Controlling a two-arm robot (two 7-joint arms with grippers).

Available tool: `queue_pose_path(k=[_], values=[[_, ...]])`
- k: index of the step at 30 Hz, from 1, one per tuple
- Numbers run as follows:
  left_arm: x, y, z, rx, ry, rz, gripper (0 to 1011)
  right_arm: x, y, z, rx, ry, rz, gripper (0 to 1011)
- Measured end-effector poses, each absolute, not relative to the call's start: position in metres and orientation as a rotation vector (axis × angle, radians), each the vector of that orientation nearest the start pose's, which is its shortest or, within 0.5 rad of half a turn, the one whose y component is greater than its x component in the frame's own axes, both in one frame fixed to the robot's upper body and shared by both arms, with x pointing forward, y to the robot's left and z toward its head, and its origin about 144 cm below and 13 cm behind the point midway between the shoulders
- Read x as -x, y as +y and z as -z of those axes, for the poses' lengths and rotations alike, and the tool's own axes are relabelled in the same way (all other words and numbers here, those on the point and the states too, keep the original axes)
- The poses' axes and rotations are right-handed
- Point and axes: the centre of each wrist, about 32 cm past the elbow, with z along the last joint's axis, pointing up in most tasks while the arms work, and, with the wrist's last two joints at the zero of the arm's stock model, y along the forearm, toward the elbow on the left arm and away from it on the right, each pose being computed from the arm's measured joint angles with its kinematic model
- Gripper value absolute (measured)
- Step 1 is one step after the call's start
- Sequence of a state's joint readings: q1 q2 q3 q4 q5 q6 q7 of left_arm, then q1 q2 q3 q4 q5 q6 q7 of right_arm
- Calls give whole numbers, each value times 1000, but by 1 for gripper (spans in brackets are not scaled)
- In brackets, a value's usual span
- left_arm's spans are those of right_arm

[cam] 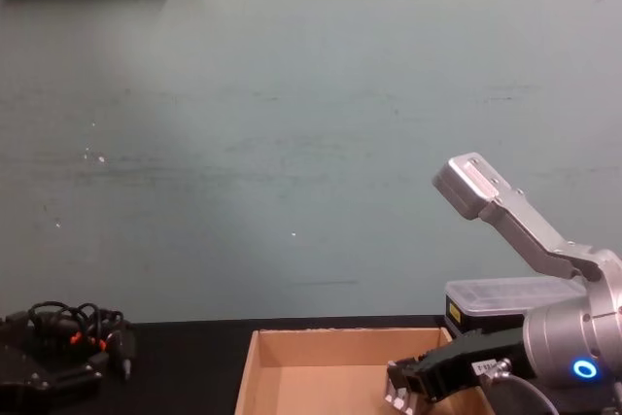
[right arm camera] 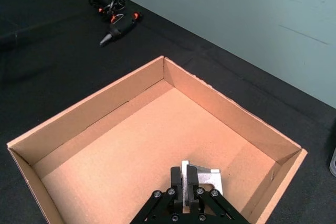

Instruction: Use one hand to pick up the angle iron from the table and place it into the box.

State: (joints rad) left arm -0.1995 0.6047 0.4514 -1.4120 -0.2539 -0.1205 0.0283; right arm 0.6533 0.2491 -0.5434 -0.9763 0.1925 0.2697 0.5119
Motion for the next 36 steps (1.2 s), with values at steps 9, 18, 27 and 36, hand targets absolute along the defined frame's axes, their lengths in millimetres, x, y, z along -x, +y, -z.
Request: queue_pose_path(k=[9,18,27,36], values=[[-489,310,-1140,-304,-285,-1248,1011,-614,-211,-1186,475,78,791,159],[-489,310,-1140,-305,-285,-1248,1012,-614,-211,-1187,475,75,790,424],[-489,310,-1140,-305,-285,-1248,1011,-614,-211,-1187,475,74,789,731],[-489,310,-1140,-304,-285,-1248,1011,-603,-220,-1189,392,1,826,974]])
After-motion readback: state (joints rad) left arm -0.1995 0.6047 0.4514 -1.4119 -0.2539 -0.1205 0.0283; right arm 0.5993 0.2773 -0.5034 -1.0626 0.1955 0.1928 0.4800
